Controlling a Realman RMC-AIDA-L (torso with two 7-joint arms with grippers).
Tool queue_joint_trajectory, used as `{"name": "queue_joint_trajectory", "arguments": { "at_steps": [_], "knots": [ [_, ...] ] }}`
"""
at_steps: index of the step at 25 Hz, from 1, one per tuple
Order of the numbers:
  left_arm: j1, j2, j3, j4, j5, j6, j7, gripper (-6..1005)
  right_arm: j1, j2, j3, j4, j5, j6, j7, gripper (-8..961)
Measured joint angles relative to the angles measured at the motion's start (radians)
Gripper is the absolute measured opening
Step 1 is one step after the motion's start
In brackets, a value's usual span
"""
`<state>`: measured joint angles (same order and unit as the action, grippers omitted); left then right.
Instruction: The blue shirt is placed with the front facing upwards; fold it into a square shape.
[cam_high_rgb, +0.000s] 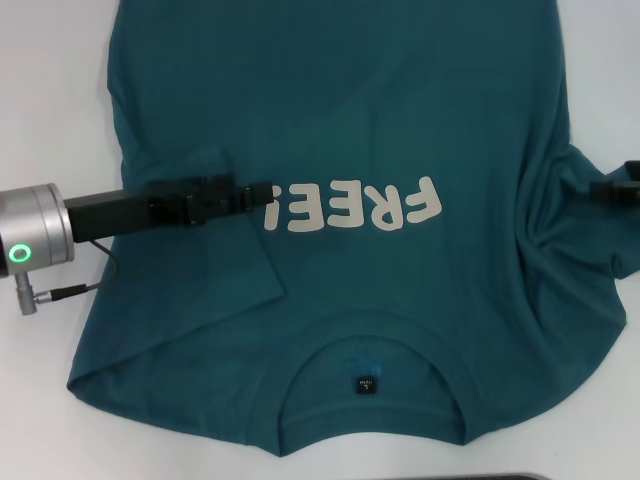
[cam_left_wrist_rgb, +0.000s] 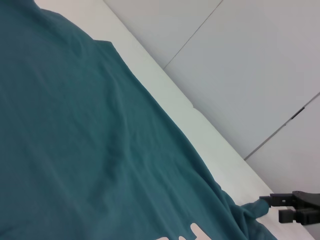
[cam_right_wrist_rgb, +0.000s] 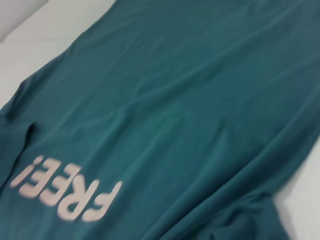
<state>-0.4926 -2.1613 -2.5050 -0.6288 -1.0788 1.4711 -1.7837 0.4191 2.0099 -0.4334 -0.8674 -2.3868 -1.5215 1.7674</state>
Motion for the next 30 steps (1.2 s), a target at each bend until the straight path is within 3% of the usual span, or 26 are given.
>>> {"name": "queue_joint_trajectory", "arguments": {
  "at_steps": [10, 30],
  "knots": [
    [-0.004, 0.0, 0.0, 0.01, -0.001, -0.001, 0.003, 888, -0.002, -0.028, -0.043, -0.024, -0.014, -0.018, -0.018, 853],
    [-0.001, 0.0, -0.001, 0.024, -0.002, -0.022, 0.028, 888, 0.013, -0.038, -0.09, -0.158, -0.12, -0.122, -0.094, 852]
  ]
}}
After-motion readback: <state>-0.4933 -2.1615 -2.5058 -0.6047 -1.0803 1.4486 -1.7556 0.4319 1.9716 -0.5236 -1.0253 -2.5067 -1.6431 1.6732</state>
